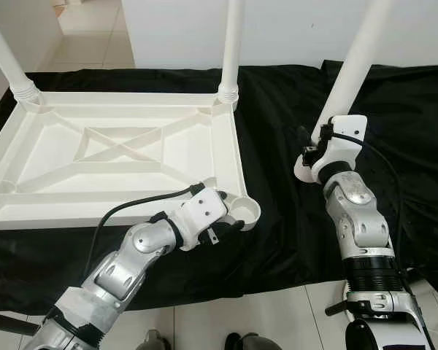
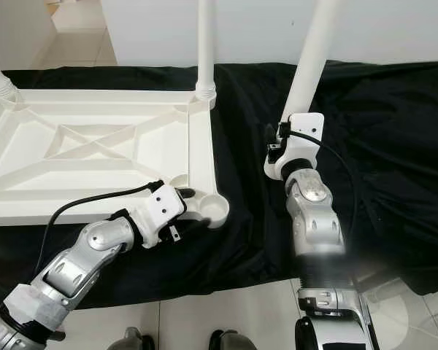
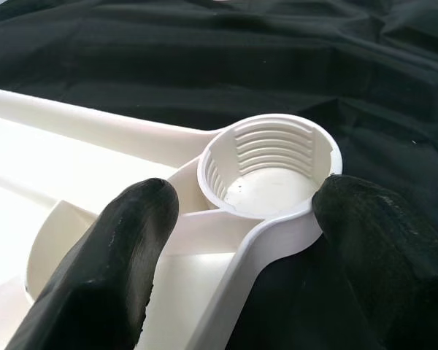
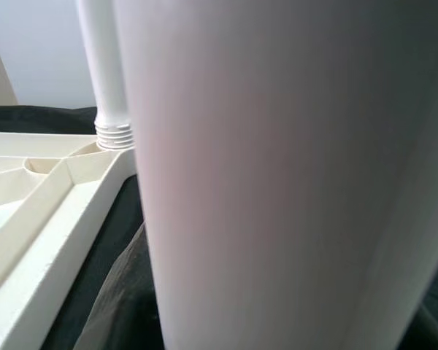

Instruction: Building children table

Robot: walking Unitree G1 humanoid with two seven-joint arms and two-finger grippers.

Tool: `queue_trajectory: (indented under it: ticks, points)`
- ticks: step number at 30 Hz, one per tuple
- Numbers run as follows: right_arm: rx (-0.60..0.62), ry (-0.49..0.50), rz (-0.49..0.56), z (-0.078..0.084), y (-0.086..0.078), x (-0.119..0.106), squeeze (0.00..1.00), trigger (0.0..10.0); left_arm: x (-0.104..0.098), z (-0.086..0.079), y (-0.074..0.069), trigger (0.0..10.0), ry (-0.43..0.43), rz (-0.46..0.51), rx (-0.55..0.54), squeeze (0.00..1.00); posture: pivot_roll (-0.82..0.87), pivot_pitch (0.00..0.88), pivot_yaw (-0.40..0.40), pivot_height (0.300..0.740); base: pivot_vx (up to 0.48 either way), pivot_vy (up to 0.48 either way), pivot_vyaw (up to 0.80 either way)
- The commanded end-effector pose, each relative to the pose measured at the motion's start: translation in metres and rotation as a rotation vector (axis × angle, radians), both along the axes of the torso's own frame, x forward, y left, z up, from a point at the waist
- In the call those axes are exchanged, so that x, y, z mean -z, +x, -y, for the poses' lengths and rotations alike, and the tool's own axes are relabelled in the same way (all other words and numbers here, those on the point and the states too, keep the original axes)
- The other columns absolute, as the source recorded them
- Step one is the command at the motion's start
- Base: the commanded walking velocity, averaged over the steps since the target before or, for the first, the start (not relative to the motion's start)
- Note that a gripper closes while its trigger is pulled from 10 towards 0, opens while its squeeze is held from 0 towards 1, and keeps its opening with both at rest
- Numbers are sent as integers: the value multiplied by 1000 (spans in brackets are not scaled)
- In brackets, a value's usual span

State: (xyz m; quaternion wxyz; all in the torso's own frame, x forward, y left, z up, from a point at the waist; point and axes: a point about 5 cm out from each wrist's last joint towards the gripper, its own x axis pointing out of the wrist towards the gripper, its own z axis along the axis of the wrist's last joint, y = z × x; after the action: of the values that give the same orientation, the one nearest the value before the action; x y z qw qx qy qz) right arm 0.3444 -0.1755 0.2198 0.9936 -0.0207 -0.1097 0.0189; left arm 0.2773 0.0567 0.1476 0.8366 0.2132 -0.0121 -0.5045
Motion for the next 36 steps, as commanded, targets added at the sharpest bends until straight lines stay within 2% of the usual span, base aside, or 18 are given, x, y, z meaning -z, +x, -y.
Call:
queue_trajectory:
  ticks: [1, 5, 8, 14, 19, 22, 24, 28, 31, 33, 36]
  points:
    - [-1, -9, 31, -2, 1, -7, 0, 10000, 19, 6, -4, 10000, 64, -75, 12, 0, -43, 118, -28, 740, 0, 0, 0]
    - [-2, -9, 32, -2, 1, -7, 0, 10000, 19, 14, -6, 10000, 66, -69, 33, 0, -48, 114, -27, 740, 0, 0, 0]
    - [-3, -10, 36, -2, 1, -8, 0, 10000, 21, 28, -9, 10000, 85, -91, 76, 0, -56, 109, -21, 740, 0, 0, 0]
    - [0, -9, 37, -2, 0, -7, 0, 10000, 17, 38, -11, 10000, 84, -78, 102, 0, -58, 109, -16, 740, 0, 0, 0]
    - [-10, 5, 39, -5, -2, -6, 0, 10000, 12, 65, -14, 10000, 58, -90, 135, 0, -67, 111, -8, 740, 0, 0, 0]
    - [-17, 7, 40, -6, -3, -5, 0, 10000, 11, 71, -15, 10000, 55, -74, 140, 0, -68, 110, -4, 740, 0, 0, 0]
    - [-41, 11, 49, -10, -6, -4, 0, 10000, 3, 84, -16, 10000, 9, -75, 133, 0, -73, 108, 0, 740, 0, 0, 0]
    - [-70, 17, 71, -14, -11, -4, 0, 10000, -2, 89, -15, 10000, -18, -53, 106, 0, -77, 107, 0, 740, 0, 0, 0]
    - [-99, 14, 77, -18, -18, 0, 0, 10000, -8, 83, -12, 10000, -52, -49, 75, 0, -74, 107, -2, 740, 0, 0, 0]
    - [-115, -23, 103, -22, -23, 1, 0, 10000, -17, 77, -9, 10000, -97, -45, 50, 0, -70, 108, -5, 740, 0, 0, 0]
    - [-162, 16, 101, -28, -29, 5, 0, 10000, -28, 69, -5, 10000, -148, -46, 18, 0, -61, 109, -11, 740, 0, 0, 0]
